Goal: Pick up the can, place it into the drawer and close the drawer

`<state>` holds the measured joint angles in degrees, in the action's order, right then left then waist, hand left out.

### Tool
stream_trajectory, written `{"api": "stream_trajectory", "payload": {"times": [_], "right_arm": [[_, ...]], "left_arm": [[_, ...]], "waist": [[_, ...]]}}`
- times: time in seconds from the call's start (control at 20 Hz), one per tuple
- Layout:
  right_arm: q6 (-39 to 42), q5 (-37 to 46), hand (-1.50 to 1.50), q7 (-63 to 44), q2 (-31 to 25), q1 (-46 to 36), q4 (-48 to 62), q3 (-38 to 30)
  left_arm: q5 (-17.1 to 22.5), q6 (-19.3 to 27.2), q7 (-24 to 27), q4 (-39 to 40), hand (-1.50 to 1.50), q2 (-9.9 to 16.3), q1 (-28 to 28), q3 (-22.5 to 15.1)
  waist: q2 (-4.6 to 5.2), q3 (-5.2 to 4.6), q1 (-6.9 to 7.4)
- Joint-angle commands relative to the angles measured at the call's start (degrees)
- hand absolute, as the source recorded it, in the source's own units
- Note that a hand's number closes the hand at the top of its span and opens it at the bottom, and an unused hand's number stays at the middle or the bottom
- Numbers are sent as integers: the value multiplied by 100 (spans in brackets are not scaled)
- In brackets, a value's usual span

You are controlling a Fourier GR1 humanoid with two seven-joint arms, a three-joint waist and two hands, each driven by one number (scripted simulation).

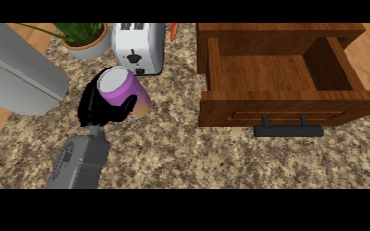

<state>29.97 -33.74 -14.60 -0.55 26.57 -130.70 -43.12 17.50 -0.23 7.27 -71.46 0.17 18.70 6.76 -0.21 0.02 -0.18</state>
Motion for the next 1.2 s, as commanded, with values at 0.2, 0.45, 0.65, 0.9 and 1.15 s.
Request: {"api": "stream_trajectory", "payload": {"times": [0.2,0.45,0.65,0.9,1.15], "right_arm": [[46,58,-150,159,54,28,48,17],[-131,-226,-150,-156,-1,123,-236,-61],[-63,338,-150,319,54,107,119,297],[-194,-107,-150,-47,46,244,-294,184],[13,-167,-150,103,-119,-40,334,-21]], "left_arm": [[-137,1213,-962,-1069,150,-16,399,-837],[-354,1493,-1186,-969,150,-17,983,-869],[-413,1532,-1344,-446,150,55,1774,-585],[-583,2197,-2034,-697,150,-17,2318,-999],[-429,2673,-2000,-118,150,-17,3040,-1215]], "waist": [[5,1,-20],[12,-1,-39],[23,0,-56],[15,-1,-67],[24,1,-97]]}}
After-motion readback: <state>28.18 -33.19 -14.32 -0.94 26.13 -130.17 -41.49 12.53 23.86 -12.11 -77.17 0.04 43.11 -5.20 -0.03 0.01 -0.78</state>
